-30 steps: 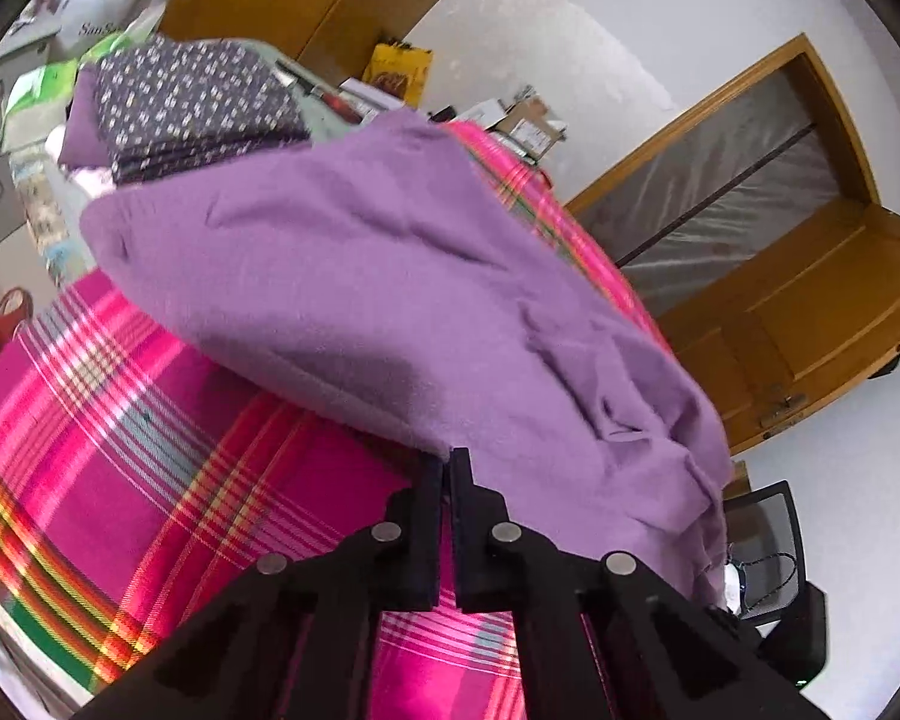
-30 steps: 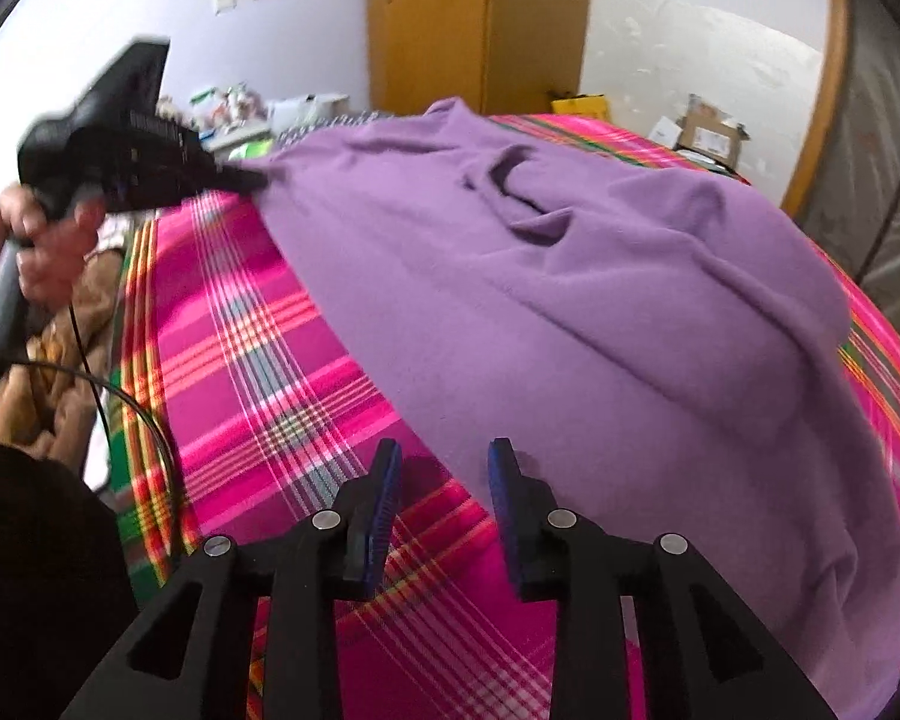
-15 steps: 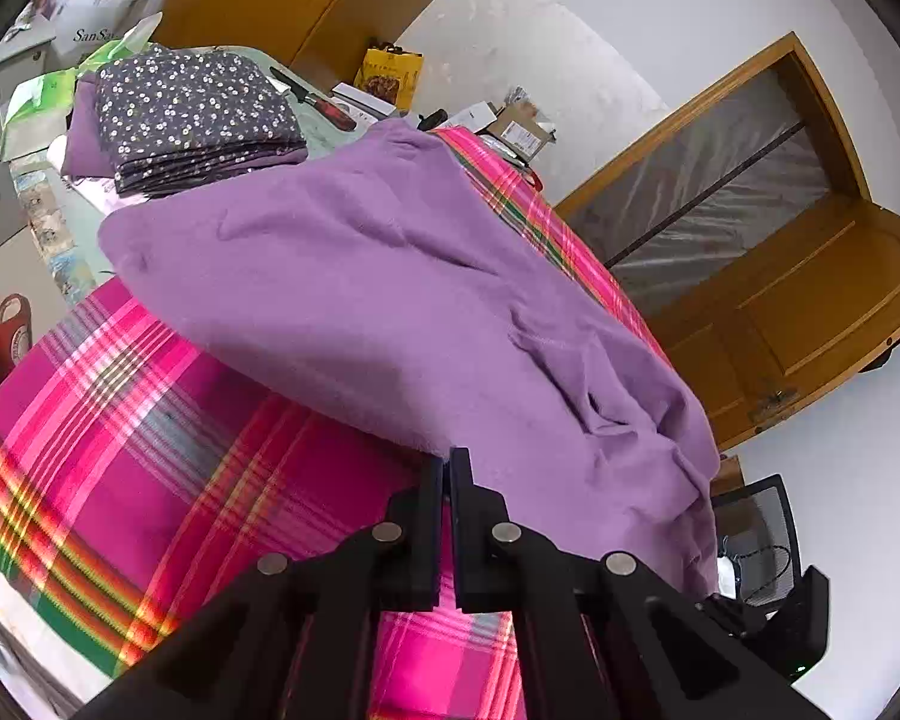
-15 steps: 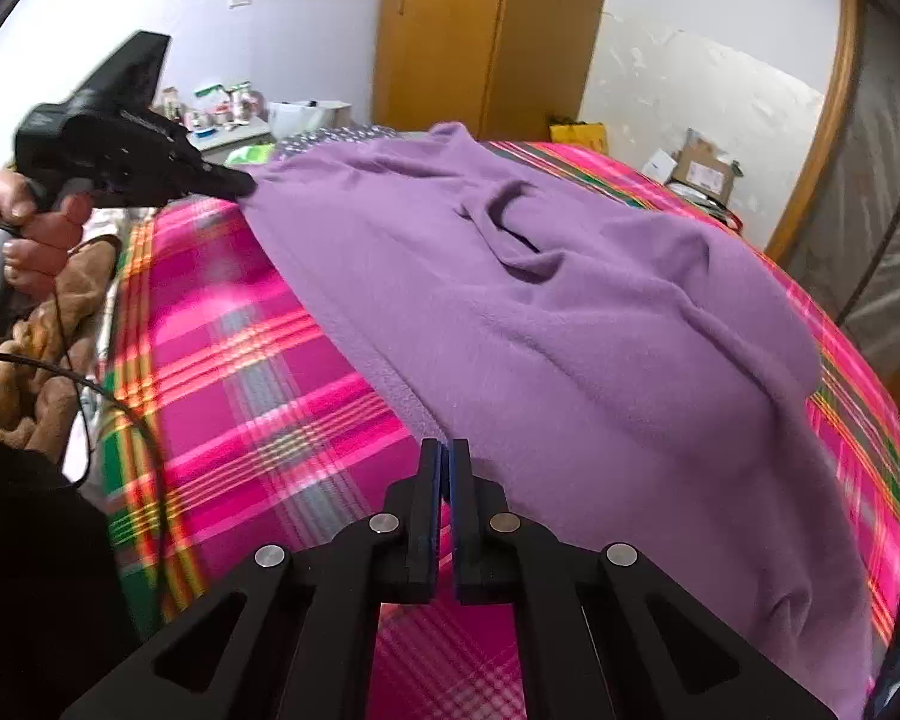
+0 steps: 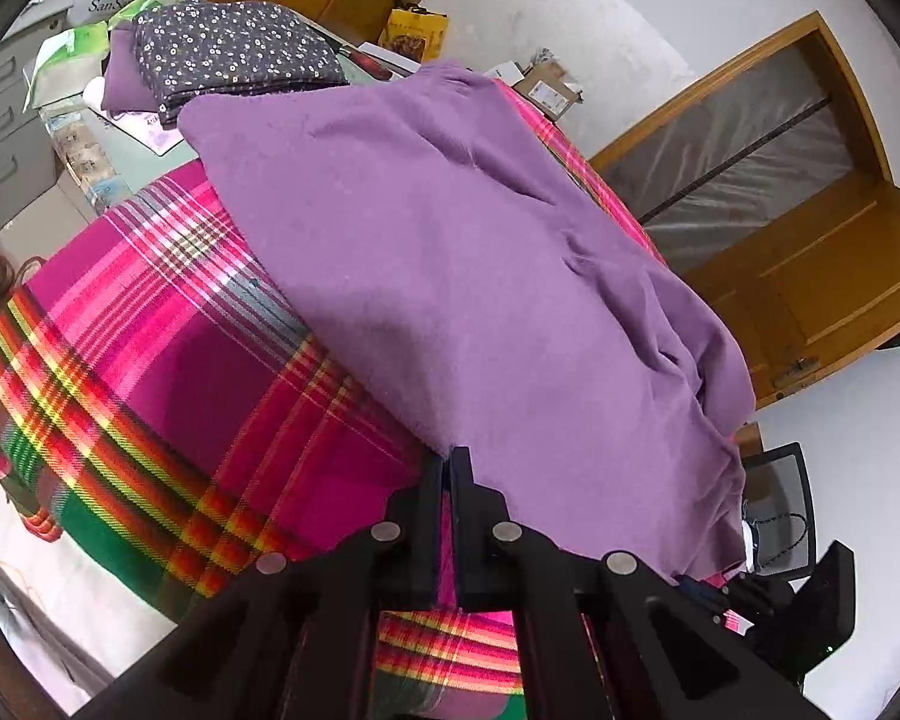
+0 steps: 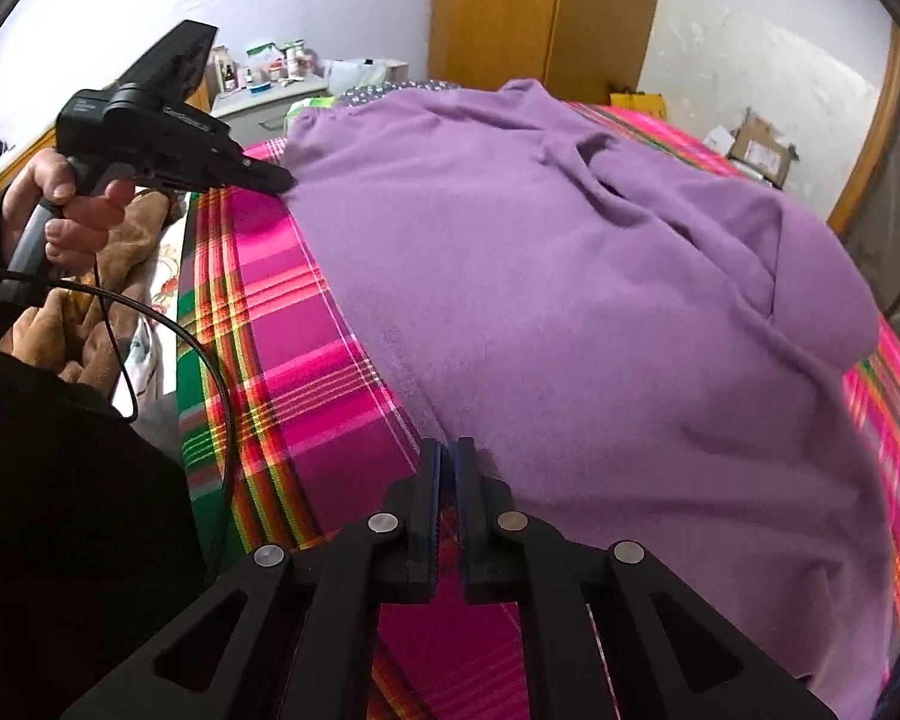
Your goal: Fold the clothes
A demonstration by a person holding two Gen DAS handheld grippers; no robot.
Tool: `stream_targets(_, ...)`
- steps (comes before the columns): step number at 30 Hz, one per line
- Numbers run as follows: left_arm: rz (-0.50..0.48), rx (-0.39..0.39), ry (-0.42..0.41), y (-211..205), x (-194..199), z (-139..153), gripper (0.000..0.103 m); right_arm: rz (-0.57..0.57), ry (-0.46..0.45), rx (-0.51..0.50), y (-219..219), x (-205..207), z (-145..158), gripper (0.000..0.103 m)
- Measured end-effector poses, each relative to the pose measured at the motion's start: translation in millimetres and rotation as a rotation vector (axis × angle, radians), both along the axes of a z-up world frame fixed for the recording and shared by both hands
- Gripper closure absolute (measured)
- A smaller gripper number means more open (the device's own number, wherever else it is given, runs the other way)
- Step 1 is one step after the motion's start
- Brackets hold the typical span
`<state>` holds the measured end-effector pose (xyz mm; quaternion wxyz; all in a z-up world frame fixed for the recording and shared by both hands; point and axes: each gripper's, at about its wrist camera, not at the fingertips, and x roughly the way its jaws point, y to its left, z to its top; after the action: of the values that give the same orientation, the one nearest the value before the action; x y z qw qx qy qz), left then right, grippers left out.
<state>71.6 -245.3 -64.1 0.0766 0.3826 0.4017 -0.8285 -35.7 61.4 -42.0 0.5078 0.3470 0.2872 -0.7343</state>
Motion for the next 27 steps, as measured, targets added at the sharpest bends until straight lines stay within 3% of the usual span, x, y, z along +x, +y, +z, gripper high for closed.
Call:
stream_targets(4, 0.048, -0.077, 0.011, -14.8, 9.4, 12.8, 0.1, -0.009, -0.005, -0.028, 2.4, -0.7, 4.1, 0.079)
stream_targets(6, 0.103, -0.108, 0.016, -29.4, 13.2, 18.0, 0.1, -0.022, -0.013, -0.05, 3.2, -3.3, 6.7, 0.078)
stream_targets(10, 0.231, -0.178, 0.001, -66.5, 16.5, 22.7, 0.089, -0.066, -0.026, -0.094, 3.7, -12.0, 13.0, 0.076)
stream_targets(13, 0.267, -0.17, 0.0, -89.9, 11.7, 19.2, 0.081, -0.099, -0.032, -0.112, 4.3, -17.9, 15.1, 0.076)
stream_targets(19, 0.286, -0.143, -0.008, -114.4, -1.8, 8.5, 0.077, -0.143, -0.04, -0.108, 3.4, -24.7, 13.3, 0.076)
stream_targets(26, 0.275, -0.114, 0.022, -115.0, -11.5, 8.1, 0.076, -0.161, -0.043, -0.099, -0.2, -30.2, 11.0, 0.076)
stream_targets(27, 0.281, -0.119, 0.031, -114.9, -11.4, 8.2, 0.083, -0.165, -0.042, -0.098, -0.5, -31.2, 11.1, 0.076)
